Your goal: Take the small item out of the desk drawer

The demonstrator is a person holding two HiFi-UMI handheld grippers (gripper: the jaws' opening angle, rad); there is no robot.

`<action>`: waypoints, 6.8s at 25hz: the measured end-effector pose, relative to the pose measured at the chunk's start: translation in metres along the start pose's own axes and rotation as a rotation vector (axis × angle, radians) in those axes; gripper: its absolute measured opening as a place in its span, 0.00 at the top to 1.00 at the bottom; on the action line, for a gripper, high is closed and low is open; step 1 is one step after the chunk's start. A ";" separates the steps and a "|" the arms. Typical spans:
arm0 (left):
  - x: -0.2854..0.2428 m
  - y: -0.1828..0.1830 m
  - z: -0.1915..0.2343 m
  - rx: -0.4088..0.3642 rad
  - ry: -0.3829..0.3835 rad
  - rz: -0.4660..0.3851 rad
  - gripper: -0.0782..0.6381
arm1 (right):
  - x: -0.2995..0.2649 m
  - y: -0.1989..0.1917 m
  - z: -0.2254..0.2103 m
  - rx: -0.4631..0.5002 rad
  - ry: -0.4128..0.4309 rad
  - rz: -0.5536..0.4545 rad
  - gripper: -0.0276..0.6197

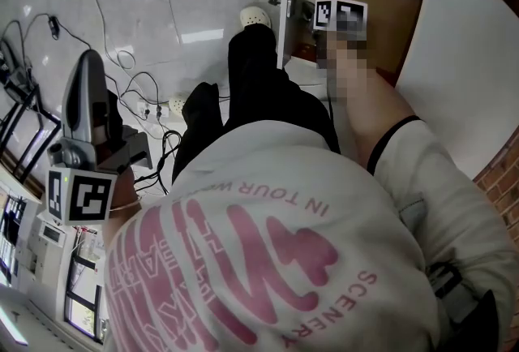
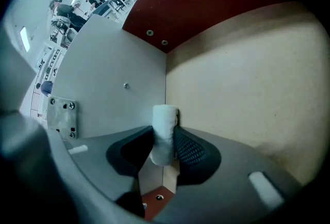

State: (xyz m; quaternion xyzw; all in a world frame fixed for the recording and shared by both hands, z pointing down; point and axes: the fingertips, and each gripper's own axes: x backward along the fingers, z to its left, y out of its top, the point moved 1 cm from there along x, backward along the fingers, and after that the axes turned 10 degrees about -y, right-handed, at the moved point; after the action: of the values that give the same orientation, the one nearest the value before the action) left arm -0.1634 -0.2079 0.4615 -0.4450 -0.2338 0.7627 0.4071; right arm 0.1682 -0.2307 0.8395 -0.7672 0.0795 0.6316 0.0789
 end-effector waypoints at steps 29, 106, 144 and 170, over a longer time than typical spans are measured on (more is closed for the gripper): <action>-0.002 -0.004 0.030 0.032 -0.107 -0.006 0.88 | 0.003 0.003 0.003 -0.027 -0.094 0.032 0.77; 0.134 0.083 -0.062 -0.127 -0.442 -0.383 0.88 | 0.224 -0.062 0.065 -0.174 -0.187 -0.342 0.76; 0.224 0.122 -0.054 -0.205 -0.538 -0.469 0.89 | 0.432 -0.009 0.263 -0.210 0.268 -0.860 0.76; 0.231 0.104 -0.026 -0.184 -0.523 -0.423 0.89 | 0.490 -0.021 0.348 0.032 0.248 -1.045 0.75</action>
State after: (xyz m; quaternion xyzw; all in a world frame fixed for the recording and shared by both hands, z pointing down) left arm -0.2464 -0.0747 0.2608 -0.2111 -0.4849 0.7253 0.4408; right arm -0.0673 -0.1438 0.2930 -0.7721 -0.2946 0.4113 0.3847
